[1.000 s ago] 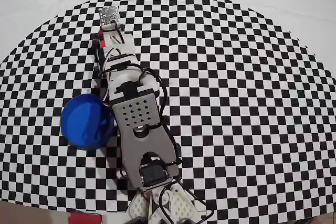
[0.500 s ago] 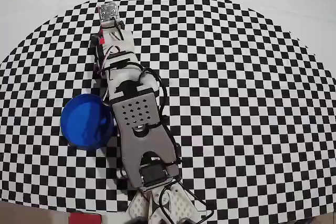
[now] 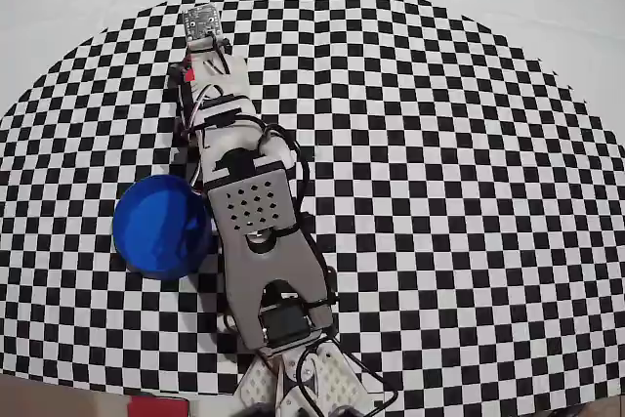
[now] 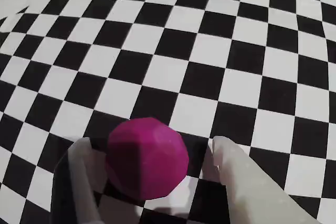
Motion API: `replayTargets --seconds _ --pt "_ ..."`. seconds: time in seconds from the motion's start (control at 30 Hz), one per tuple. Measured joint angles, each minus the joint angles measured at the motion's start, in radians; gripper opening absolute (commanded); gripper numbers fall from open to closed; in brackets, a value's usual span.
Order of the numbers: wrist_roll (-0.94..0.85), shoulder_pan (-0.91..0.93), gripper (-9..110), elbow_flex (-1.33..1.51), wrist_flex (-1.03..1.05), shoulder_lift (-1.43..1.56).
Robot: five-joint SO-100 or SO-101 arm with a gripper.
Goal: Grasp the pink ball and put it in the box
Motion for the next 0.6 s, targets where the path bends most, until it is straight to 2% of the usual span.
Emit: replayTargets --seconds 0.6 --pt "0.000 -0.011 26 -0.054 0.000 -0.037"
